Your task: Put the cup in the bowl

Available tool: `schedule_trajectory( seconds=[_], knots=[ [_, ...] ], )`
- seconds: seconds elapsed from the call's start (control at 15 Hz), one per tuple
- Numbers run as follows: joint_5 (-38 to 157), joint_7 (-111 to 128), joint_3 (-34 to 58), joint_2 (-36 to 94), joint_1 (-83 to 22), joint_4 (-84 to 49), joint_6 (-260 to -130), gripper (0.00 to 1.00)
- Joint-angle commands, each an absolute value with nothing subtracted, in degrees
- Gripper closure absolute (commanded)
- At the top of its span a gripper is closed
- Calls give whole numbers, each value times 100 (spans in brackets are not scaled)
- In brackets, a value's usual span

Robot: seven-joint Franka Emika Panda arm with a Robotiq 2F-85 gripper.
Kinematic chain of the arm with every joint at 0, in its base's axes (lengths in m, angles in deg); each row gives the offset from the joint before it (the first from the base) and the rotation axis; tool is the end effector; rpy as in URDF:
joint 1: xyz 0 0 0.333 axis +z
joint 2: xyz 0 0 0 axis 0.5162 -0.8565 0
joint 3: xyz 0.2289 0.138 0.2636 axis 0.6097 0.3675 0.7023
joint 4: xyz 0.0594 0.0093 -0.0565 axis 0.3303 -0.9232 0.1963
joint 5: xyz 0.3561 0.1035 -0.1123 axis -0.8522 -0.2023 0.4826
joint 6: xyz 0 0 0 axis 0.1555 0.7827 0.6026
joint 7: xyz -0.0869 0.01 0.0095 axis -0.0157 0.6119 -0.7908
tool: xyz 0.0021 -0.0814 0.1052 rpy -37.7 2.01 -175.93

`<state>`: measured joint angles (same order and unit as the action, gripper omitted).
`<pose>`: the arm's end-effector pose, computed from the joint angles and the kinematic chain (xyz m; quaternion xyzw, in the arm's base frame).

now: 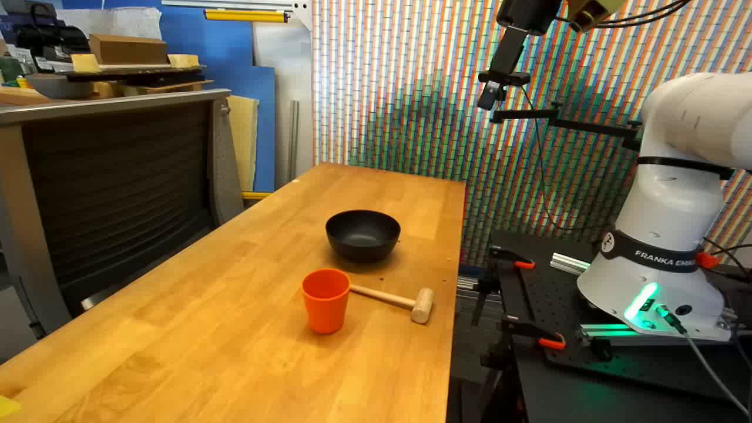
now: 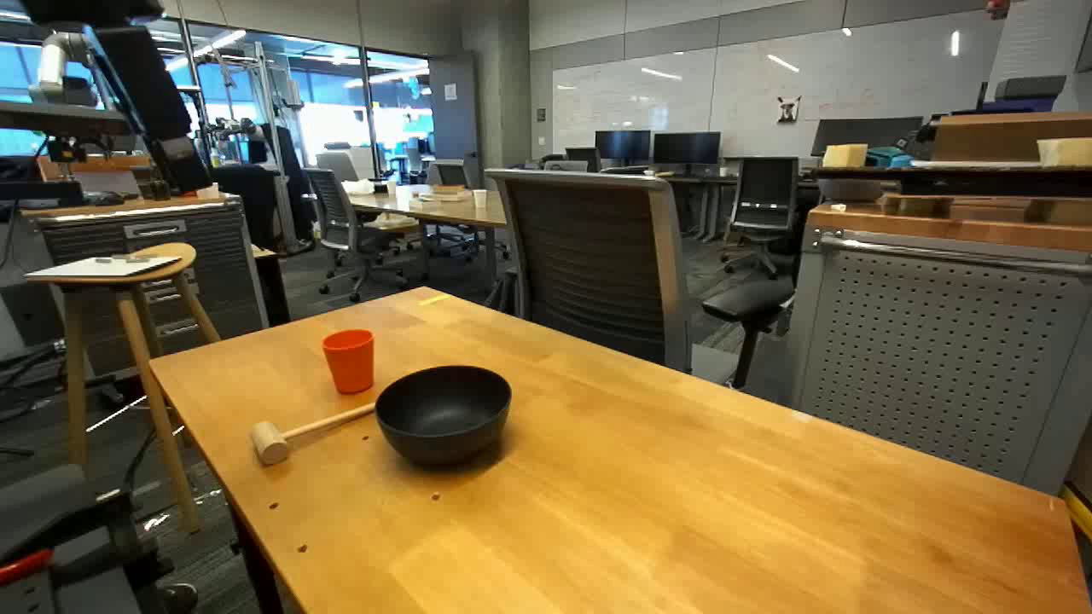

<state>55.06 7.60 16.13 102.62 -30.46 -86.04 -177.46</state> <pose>0.2318 0.0050 0.4837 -0.9924 0.0484 -0.1115 0.0166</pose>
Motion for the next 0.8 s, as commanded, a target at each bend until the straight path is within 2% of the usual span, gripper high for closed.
schedule_trajectory(
  seconds=[0.0, 0.2, 0.4, 0.73],
  knots=[
    [5459, 804, 1658, 10249, -3100, -8645, -17679, 0],
    [5460, 803, 1659, 10190, -3100, -8728, -17668, 0],
    [5420, 580, 1944, 9651, -3014, -8633, -18301, 0],
    [5153, 92, 2770, 8077, -2513, -8539, -20196, 0]
  ],
)
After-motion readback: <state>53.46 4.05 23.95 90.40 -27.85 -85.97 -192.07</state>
